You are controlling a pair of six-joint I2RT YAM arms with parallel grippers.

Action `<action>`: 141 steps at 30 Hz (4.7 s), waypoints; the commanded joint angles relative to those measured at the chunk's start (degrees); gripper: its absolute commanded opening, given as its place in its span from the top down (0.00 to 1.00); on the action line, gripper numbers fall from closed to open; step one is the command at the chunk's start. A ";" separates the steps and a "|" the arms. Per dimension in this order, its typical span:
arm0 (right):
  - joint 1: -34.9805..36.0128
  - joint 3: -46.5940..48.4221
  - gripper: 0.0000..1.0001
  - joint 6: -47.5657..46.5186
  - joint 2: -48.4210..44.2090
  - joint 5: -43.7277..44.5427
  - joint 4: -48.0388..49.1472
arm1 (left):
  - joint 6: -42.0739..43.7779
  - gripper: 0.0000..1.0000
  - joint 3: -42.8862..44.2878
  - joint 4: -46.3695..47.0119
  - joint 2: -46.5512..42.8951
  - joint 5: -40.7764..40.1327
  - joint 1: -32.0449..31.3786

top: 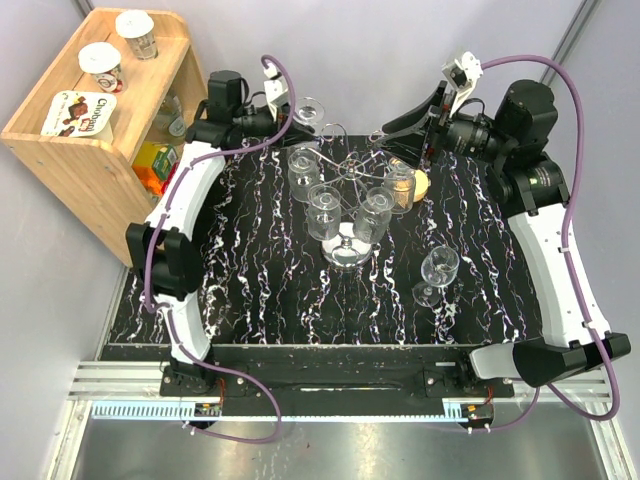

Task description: Place the wine glass upside down on the wine glass rack

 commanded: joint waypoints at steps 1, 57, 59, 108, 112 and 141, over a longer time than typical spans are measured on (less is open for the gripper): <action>-0.79 -0.59 0.45 -0.93 -0.35 -0.62 0.15 | 6.16 1.00 4.24 0.20 1.91 4.70 -0.36; -2.72 -4.46 0.48 -3.39 5.63 4.03 0.68 | 17.51 1.00 7.22 2.48 10.35 3.47 -7.75; -2.72 -4.55 0.48 -3.65 6.33 4.21 0.68 | 15.24 1.00 7.14 4.93 10.35 3.64 -7.40; 10.29 22.08 0.17 -2.69 13.55 -3.43 -4.42 | -35.58 1.00 5.47 17.08 -18.31 6.02 -3.87; 10.20 23.31 0.16 -1.19 10.82 -5.46 -4.86 | -38.21 1.00 6.96 17.69 -15.50 6.81 -5.89; 5.19 16.03 0.09 20.36 7.48 4.57 6.13 | -29.51 1.00 11.97 8.73 -10.57 3.29 -15.48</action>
